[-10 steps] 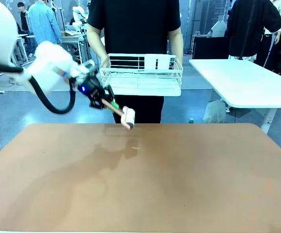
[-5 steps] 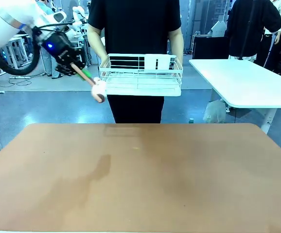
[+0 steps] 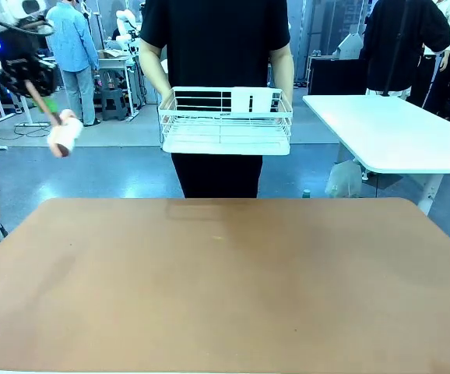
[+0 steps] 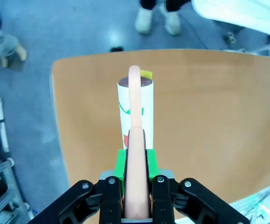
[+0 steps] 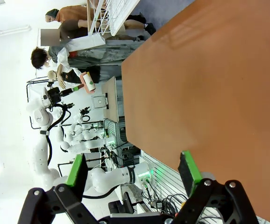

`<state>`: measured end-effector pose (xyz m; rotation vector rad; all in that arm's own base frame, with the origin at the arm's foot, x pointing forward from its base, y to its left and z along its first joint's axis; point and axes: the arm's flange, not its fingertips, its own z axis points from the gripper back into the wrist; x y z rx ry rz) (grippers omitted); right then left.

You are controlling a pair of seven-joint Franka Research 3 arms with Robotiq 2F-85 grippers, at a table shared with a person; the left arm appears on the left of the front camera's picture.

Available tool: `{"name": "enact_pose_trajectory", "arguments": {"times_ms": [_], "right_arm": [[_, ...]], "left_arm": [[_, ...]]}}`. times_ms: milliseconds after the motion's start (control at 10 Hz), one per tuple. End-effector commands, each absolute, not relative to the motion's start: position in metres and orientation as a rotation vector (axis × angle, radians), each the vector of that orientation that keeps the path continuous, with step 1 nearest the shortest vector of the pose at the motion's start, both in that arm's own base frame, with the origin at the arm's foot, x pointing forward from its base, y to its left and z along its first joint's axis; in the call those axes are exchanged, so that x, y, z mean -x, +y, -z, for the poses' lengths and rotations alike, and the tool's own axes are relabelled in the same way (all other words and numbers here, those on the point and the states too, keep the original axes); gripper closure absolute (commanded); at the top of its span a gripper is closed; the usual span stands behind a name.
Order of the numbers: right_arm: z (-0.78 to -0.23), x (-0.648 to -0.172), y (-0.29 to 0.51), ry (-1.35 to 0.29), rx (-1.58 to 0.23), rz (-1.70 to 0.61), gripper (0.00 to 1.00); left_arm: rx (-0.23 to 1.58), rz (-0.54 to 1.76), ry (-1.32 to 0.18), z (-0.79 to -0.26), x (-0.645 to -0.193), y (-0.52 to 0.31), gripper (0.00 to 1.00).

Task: Clean the table.
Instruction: Clean the table with the Lint Roller when the human lifts the Dish drying rack, then place the Lint Roller down when the Dish drying rack is positioned in the middle of the table.

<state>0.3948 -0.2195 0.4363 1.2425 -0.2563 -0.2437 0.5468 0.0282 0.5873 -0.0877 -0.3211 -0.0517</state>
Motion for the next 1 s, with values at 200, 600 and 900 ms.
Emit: {"name": "enact_pose_trajectory", "arguments": {"times_ms": [200,600,900], "right_arm": [[-0.439,-0.396,-0.22,-0.274,-1.257,0.224,0.0],[-0.439,-0.396,-0.22,-0.274,-1.257,0.224,0.0],[-0.439,-0.396,-0.22,-0.274,-1.257,0.224,0.0]], "left_arm": [[0.071,0.047,-0.314,-0.589,-0.541,0.033,0.79],[0.071,0.047,-0.314,-0.589,-0.541,0.033,0.79],[0.071,0.047,-0.314,-0.589,-0.541,0.033,0.79]]}}
